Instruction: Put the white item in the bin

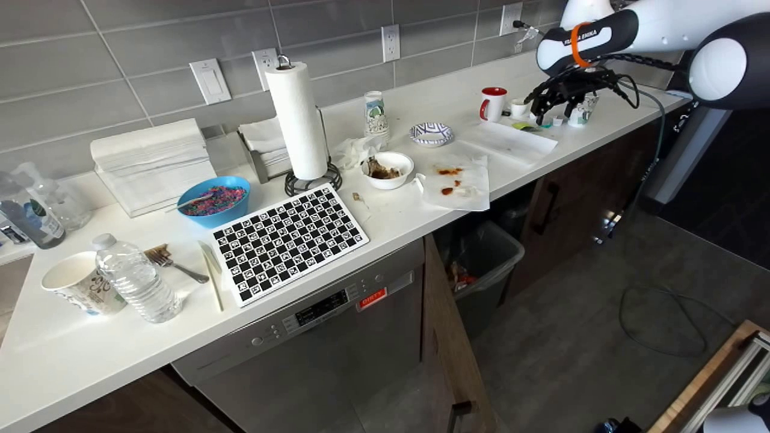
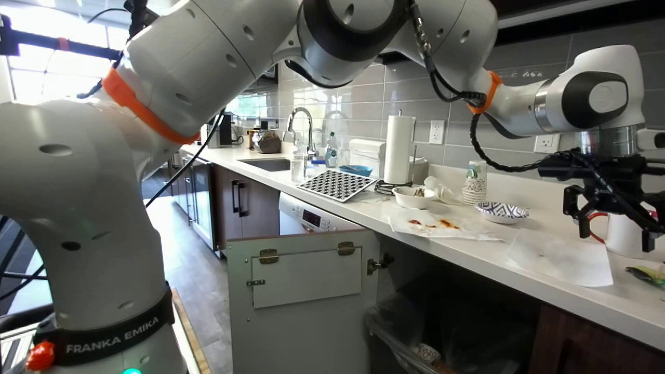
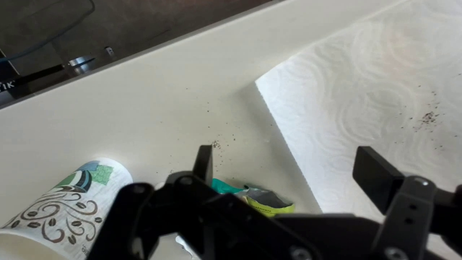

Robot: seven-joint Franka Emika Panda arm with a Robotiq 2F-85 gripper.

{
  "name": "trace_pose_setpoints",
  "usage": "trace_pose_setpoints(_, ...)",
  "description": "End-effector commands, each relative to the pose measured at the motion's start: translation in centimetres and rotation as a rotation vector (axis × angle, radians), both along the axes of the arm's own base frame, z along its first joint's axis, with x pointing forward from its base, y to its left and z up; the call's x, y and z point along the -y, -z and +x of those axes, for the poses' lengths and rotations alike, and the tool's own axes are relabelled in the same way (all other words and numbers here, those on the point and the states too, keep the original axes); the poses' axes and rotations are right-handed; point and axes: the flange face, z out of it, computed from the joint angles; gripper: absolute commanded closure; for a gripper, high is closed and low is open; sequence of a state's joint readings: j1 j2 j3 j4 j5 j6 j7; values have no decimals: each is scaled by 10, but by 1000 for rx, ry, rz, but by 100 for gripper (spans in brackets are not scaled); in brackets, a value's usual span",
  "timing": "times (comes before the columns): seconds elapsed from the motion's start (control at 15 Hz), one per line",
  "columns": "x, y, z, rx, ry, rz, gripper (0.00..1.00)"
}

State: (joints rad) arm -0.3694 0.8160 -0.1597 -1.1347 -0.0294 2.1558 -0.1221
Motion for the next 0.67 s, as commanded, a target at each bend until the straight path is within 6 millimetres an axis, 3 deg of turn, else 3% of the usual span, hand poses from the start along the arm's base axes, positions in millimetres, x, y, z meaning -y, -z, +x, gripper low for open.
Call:
trace_pose_setpoints(0.0,18,16,14,33,-53,-5,0)
trace_pose_setpoints(0.33,28,34,29,78,-69,-69,0)
trace_pose_setpoints(0.4,21,25,20,53,-57,-51,0)
trace_pose_setpoints(0.6,23,33,25,59,-60,-58,0)
